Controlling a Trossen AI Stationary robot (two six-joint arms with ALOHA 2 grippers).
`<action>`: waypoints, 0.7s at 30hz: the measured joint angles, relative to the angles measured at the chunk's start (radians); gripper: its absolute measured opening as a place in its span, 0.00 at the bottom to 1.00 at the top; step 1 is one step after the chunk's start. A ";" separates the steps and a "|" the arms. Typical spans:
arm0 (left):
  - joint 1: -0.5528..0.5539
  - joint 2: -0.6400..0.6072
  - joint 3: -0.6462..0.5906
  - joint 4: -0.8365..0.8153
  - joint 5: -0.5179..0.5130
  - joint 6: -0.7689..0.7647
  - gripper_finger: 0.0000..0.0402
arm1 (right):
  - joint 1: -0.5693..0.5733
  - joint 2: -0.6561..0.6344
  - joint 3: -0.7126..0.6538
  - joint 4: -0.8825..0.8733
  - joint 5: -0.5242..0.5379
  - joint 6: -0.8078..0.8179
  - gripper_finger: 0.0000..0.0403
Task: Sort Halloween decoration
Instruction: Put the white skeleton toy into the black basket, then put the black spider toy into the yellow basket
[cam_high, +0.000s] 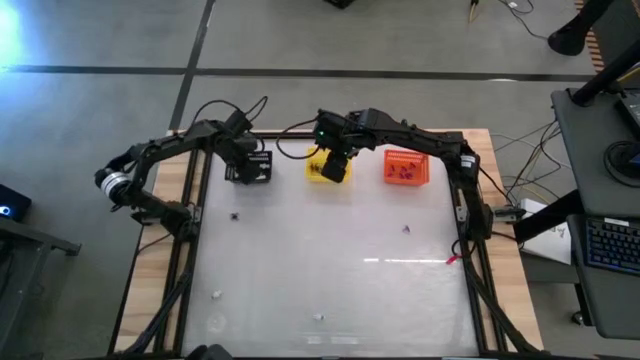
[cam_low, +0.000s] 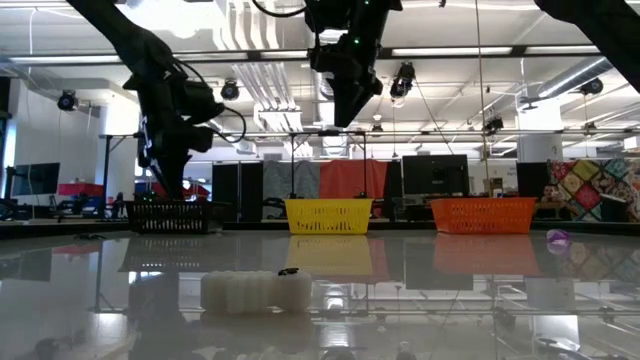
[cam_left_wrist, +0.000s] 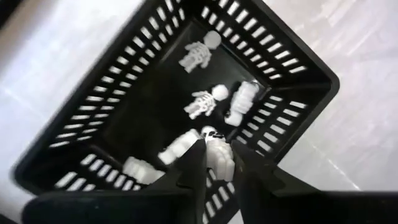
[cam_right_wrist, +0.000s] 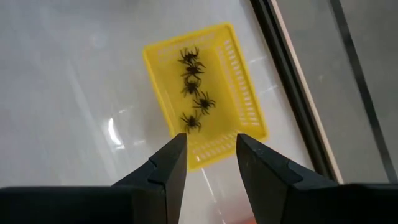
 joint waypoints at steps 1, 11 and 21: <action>0.000 0.006 0.000 -0.001 0.006 -0.006 0.14 | -0.004 0.000 0.000 -0.003 0.000 -0.007 0.34; 0.000 -0.009 0.011 -0.036 0.010 -0.039 0.32 | -0.029 0.000 0.000 -0.018 0.000 -0.061 0.36; -0.010 -0.080 0.120 -0.317 0.082 -0.076 0.39 | -0.033 0.001 -0.005 -0.019 -0.001 -0.076 0.36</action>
